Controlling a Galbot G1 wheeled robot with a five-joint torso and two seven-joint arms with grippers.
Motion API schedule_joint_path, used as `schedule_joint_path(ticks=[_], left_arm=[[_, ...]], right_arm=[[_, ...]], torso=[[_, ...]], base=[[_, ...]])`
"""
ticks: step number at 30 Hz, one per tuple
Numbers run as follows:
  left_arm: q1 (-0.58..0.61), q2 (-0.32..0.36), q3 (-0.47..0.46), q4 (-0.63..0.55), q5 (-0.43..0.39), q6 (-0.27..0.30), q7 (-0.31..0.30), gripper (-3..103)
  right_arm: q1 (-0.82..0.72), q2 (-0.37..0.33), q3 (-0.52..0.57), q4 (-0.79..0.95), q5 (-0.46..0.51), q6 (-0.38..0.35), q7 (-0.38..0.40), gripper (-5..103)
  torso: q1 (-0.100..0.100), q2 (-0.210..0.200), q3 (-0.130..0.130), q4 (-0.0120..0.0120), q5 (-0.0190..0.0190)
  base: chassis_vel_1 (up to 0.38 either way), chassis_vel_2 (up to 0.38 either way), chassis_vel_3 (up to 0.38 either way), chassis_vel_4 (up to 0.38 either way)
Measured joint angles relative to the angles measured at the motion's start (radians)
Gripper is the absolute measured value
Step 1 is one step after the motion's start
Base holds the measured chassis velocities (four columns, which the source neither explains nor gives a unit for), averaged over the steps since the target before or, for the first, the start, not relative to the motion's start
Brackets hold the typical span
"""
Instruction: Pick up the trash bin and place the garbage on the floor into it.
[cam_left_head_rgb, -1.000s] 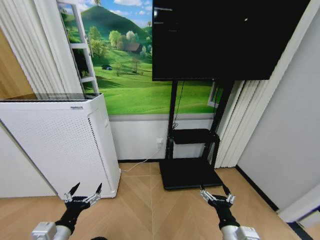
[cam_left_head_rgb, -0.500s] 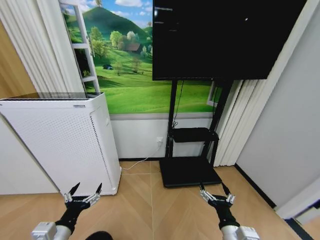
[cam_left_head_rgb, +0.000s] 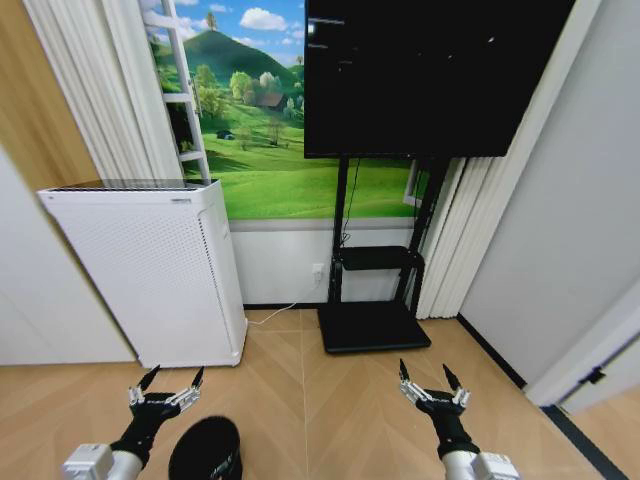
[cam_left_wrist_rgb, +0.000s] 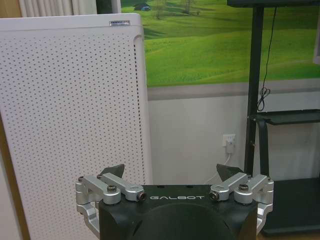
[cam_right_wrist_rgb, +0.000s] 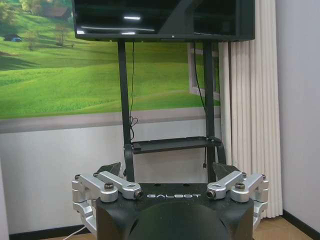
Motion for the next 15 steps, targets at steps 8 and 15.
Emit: schedule_joint_path(ticks=[8,15], left_arm=[[0.0,0.0,0.0,0.0,0.0,0.0,0.0,100],[0.0,0.0,0.0,0.0,0.0,0.0,0.0,100]], right_arm=[[0.0,0.0,0.0,0.0,0.0,0.0,0.0,100],[0.0,0.0,0.0,0.0,0.0,0.0,0.0,100]], torso=[[-0.001,-0.001,-0.001,-0.0003,0.0006],[-0.001,-0.002,-0.001,-0.0001,-0.0007]], base=[[0.365,-0.371,-0.362,0.372],[0.348,-0.346,-0.337,0.34]])
